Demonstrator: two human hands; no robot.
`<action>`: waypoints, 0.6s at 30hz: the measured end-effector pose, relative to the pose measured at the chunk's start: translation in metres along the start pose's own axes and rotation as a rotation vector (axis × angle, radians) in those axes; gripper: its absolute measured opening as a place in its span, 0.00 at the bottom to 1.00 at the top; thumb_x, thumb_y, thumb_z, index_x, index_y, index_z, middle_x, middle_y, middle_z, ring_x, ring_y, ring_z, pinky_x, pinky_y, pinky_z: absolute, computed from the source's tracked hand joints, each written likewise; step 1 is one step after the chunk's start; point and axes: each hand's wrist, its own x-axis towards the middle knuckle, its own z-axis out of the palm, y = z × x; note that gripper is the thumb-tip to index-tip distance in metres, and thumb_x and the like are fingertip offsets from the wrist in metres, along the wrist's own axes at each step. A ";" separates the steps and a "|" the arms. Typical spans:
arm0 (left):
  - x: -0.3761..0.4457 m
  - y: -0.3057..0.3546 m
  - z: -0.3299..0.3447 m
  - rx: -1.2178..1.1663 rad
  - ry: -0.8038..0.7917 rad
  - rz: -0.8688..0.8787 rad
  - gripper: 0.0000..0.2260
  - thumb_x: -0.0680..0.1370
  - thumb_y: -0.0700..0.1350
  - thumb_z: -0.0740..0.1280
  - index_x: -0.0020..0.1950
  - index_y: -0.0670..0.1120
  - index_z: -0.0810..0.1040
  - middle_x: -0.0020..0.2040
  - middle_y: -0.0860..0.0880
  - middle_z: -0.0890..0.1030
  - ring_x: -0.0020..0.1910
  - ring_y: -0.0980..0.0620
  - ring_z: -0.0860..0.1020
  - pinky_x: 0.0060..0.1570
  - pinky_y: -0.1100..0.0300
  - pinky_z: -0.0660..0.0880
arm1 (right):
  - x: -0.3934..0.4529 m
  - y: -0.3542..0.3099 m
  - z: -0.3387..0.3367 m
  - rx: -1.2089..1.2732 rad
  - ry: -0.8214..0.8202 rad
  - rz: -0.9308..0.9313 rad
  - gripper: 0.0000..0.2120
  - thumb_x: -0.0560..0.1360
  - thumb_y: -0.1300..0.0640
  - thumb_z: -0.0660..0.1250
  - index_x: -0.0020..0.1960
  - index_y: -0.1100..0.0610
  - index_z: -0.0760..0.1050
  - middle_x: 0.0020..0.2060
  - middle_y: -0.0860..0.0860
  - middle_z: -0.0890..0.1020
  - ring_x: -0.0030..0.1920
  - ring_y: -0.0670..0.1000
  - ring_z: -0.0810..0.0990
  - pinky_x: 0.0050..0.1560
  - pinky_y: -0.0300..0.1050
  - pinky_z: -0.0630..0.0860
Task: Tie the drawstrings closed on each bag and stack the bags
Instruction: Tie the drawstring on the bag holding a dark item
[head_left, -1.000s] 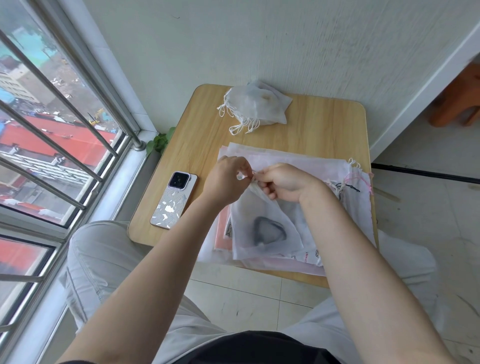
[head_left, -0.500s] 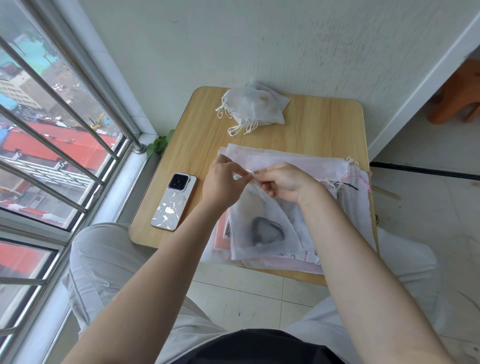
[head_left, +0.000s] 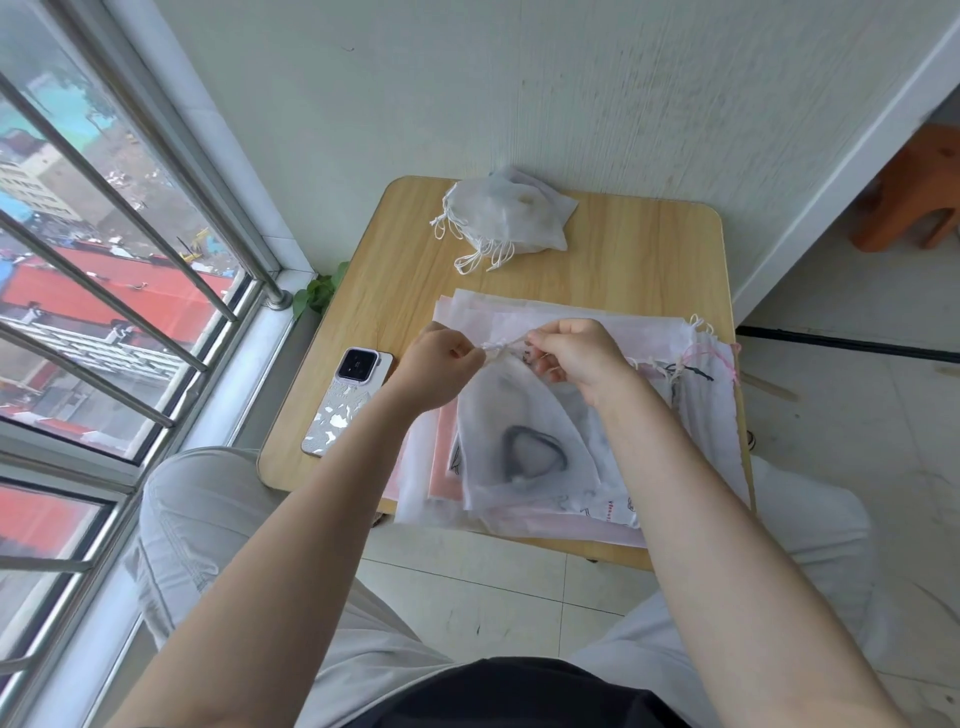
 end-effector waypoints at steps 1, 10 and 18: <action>-0.001 -0.003 -0.002 0.023 0.008 0.019 0.09 0.79 0.47 0.66 0.46 0.42 0.80 0.51 0.49 0.73 0.53 0.52 0.73 0.52 0.60 0.67 | 0.001 0.002 -0.001 0.014 0.060 -0.011 0.04 0.76 0.62 0.68 0.43 0.59 0.79 0.32 0.52 0.79 0.29 0.48 0.75 0.29 0.40 0.70; 0.006 -0.006 -0.019 0.394 -0.135 0.050 0.10 0.75 0.50 0.71 0.51 0.45 0.81 0.57 0.48 0.73 0.56 0.48 0.73 0.57 0.49 0.75 | 0.000 0.010 0.005 0.067 0.079 0.004 0.06 0.76 0.62 0.67 0.41 0.56 0.78 0.33 0.51 0.80 0.32 0.48 0.78 0.32 0.40 0.70; 0.025 0.018 -0.007 0.258 -0.138 0.185 0.18 0.72 0.51 0.74 0.60 0.50 0.79 0.55 0.51 0.80 0.53 0.50 0.77 0.54 0.53 0.76 | -0.001 -0.026 0.001 -0.040 -0.086 -0.067 0.04 0.78 0.56 0.67 0.49 0.56 0.78 0.38 0.51 0.83 0.36 0.47 0.82 0.41 0.41 0.75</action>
